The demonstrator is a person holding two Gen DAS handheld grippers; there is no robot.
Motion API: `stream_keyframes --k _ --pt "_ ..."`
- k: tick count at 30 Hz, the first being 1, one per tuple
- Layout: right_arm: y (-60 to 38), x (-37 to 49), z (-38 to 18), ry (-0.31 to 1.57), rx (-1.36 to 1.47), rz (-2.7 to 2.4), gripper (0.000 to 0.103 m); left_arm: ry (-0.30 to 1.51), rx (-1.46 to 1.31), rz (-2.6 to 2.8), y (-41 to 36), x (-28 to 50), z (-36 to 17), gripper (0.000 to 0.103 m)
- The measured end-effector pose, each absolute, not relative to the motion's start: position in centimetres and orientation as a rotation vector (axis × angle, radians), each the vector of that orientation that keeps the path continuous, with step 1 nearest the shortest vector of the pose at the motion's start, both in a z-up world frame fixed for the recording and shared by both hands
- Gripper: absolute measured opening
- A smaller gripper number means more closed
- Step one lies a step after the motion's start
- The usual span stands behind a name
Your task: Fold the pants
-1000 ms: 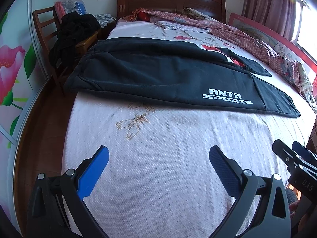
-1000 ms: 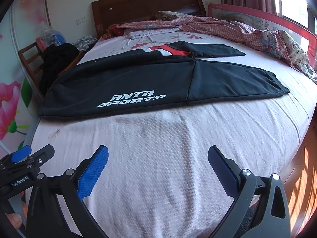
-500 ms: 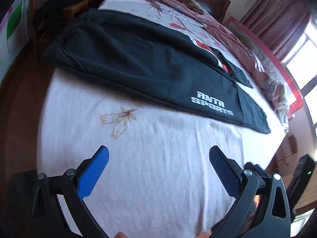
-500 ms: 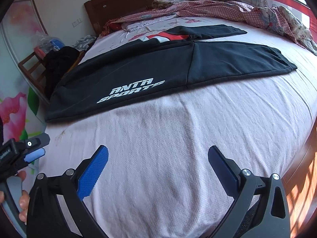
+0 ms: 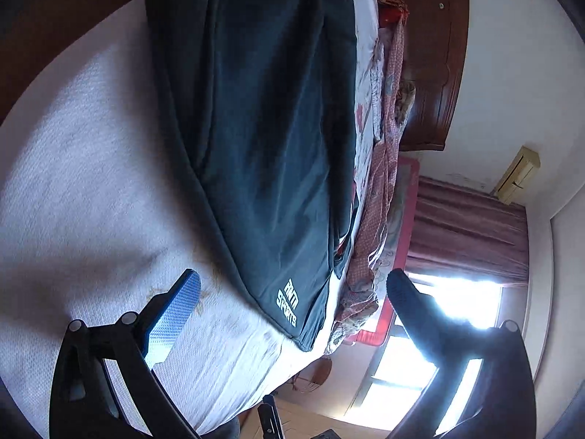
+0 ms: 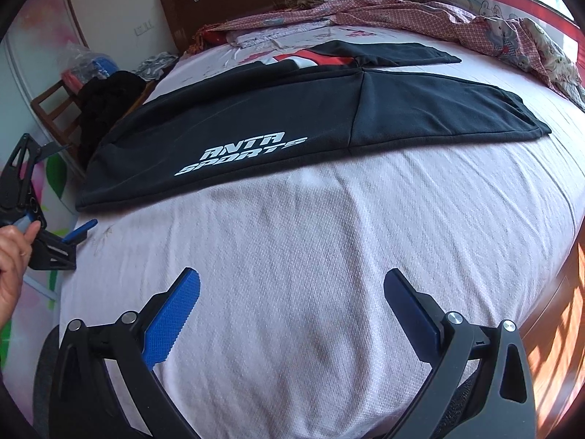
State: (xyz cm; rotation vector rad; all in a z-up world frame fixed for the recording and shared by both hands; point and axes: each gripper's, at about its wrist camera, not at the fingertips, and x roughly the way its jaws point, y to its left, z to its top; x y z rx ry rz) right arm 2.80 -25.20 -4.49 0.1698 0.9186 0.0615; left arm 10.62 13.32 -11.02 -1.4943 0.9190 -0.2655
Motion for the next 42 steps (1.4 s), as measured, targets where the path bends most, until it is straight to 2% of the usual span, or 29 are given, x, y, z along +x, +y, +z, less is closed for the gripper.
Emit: stream_keyframes --k 3,9,15,19,24,33,35,37,39,40,41,42 --pt "-25.2 2.9 -4.5 0.918 0.177 0.064 0.1 0.877 -1.573 -0.24 14.1 11.0 -11.2 0.101" --pt "-25.1 2.9 -4.7 0.923 0.181 0.069 0.1 0.924 -1.62 -0.124 14.2 12.7 -9.7 0.101" --pt "-25.2 3.2 -5.1 0.939 0.194 0.067 0.1 0.94 -1.561 -0.072 13.4 15.1 -8.8 0.101" --pt "-25.2 3.3 -5.2 0.942 0.195 0.066 0.1 1.004 -1.494 -0.04 13.5 13.0 -8.7 0.101" --pt "-25.0 3.5 -5.6 0.96 0.222 0.088 0.1 0.965 -1.569 0.002 14.8 12.4 -9.8 0.101" --pt "-24.5 3.4 -5.9 0.976 0.207 0.113 0.1 0.874 -1.509 -0.04 15.2 13.2 -9.5 0.099" --pt "-24.5 3.5 -5.9 0.974 0.205 0.112 0.1 0.897 -1.492 -0.004 15.0 13.0 -9.4 0.084" --pt "-24.4 3.5 -5.9 0.977 0.201 0.114 0.1 0.907 -1.493 0.03 14.9 12.4 -9.4 0.076" --pt "-24.3 3.5 -5.9 0.978 0.196 0.116 0.1 0.944 -1.47 0.069 15.0 11.9 -9.7 0.056" --pt "-24.3 3.5 -6.0 0.979 0.19 0.115 0.1 0.971 -1.45 0.092 15.0 11.7 -9.8 0.031" --pt "-24.2 3.5 -6.0 0.979 0.19 0.116 0.1 1.001 -1.439 0.116 15.2 11.6 -10.2 0.014" --pt "-24.2 3.5 -6.0 0.979 0.194 0.118 0.1 0.994 -1.47 0.109 15.3 11.4 -10.8 0.012"
